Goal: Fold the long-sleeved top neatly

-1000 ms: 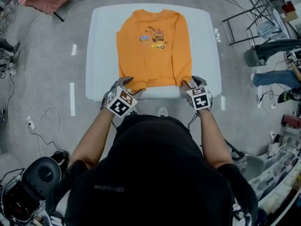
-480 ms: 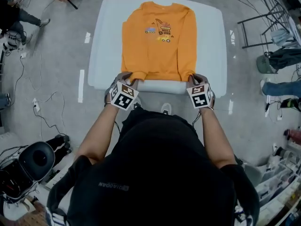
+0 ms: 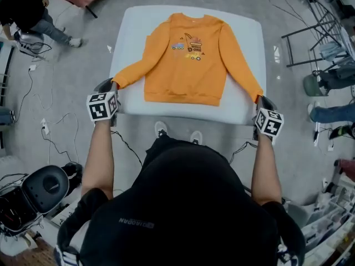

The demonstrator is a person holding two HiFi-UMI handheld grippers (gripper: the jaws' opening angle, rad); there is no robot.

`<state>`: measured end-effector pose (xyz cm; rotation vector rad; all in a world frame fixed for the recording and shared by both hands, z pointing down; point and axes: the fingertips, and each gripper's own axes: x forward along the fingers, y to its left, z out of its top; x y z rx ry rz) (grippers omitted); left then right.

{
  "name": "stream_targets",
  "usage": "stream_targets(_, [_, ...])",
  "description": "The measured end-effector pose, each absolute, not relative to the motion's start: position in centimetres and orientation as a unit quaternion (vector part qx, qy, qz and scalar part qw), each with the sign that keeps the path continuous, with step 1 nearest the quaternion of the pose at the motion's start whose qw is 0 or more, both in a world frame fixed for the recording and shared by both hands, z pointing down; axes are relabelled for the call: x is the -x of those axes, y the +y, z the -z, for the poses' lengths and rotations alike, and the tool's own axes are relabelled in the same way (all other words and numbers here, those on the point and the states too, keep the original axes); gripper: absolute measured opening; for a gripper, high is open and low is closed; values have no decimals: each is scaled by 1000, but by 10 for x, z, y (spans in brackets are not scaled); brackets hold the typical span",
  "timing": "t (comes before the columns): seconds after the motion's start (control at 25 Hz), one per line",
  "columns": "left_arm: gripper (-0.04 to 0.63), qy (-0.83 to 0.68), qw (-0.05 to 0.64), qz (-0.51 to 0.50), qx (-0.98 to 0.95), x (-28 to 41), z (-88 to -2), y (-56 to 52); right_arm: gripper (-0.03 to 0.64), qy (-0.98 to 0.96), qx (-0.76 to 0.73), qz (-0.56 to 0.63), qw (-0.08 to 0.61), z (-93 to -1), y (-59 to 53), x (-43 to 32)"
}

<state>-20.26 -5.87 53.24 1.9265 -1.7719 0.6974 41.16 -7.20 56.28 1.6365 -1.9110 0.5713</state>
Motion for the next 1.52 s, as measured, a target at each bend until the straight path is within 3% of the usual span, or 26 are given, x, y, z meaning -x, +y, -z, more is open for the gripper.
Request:
stream_targets(0.28, [19,-735,209,-234,-601,308,-512,-80,12,-658,-640,-221,330,-580,-77,-455])
stream_targets(0.44, [20,-709,219,-248,-623,295,-530,-83,104,-649,-618,-247,368,-609,-66,-436])
stream_targets(0.6, [20,-675,243,-259,-647,273,-551,-80,97,-664,-615,-234,356,-598,-67,-413])
stream_targets(0.88, [20,-590,299,-289,-692,233,-598,-48,72,-735,-563,-216,310,-571,-90,-332])
stream_targets(1.0, [121,-520,321,-342,-714,212,-620,-18,71,-761,-531,-195,317,-568,-103,-291])
stream_targets(1.2, [123,-532,338,-374,-680,246,-632,7,67,-792,-496,-180,308,-559,-128,-226])
stream_targets(1.52, [123,-527,281,-338,-727,250,-618,6,58,-829,-437,-139,320,-559,-149,-131])
